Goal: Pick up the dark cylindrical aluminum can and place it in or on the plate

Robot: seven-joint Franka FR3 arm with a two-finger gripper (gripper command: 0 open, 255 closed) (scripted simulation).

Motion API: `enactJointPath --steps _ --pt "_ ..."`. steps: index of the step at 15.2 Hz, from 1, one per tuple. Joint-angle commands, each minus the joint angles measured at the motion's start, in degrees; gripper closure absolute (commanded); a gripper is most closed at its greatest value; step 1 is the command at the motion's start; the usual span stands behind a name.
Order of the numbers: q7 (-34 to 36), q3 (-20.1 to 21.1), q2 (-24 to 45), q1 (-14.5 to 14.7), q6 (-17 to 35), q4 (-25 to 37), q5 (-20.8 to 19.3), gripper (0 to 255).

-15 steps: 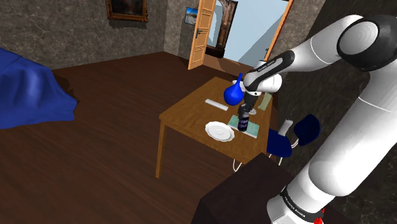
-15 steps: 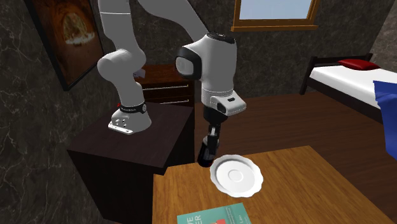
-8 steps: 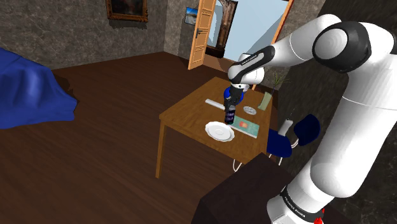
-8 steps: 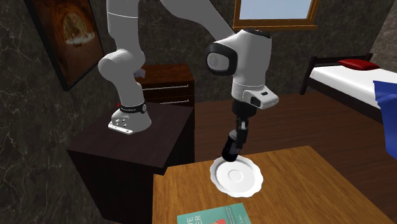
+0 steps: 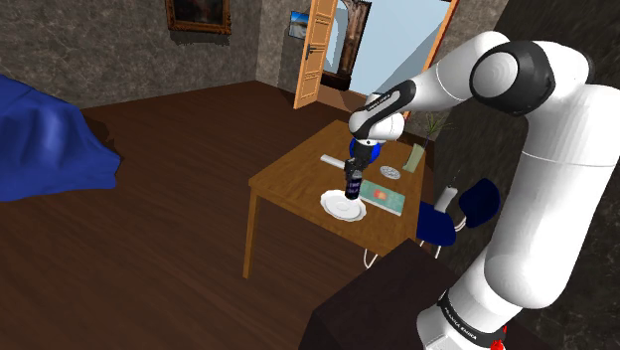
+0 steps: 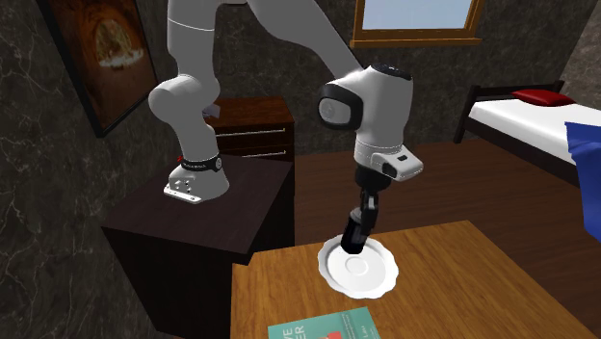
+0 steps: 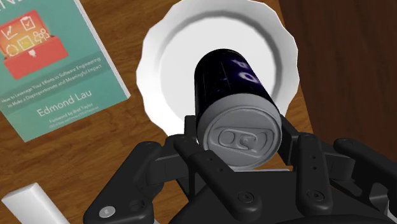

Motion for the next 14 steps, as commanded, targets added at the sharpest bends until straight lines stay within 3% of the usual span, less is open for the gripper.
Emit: enactJointPath --steps 1,10,14 --pt "-0.35 0.36 1.28 -0.17 1.38 -0.14 0.71 255" --pt "-2.43 2.19 7.06 -1.52 7.07 -0.36 3.88 255" --pt "-2.43 2.19 7.06 -1.52 7.07 -0.36 3.87 255"
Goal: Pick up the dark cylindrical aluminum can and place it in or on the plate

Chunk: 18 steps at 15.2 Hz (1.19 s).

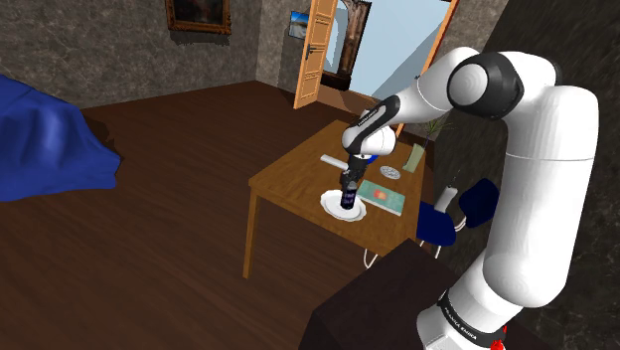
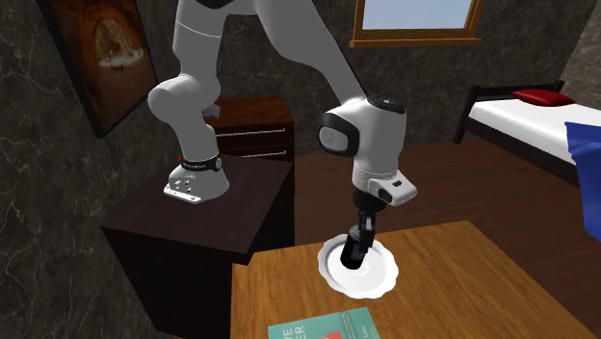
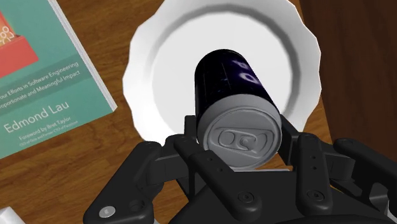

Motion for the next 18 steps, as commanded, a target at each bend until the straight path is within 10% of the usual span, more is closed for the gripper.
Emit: enactJointPath --steps 1,4,5,18 --pt "-0.04 0.02 0.25 -0.05 0.06 -0.12 0.04 255" --pt "-0.04 0.02 0.26 -0.05 0.06 -0.12 0.04 255" --pt "-0.08 0.02 0.24 -0.07 0.15 -0.23 0.05 0" --pt "2.15 -1.89 -5.62 1.45 -5.74 0.09 -3.17 0"
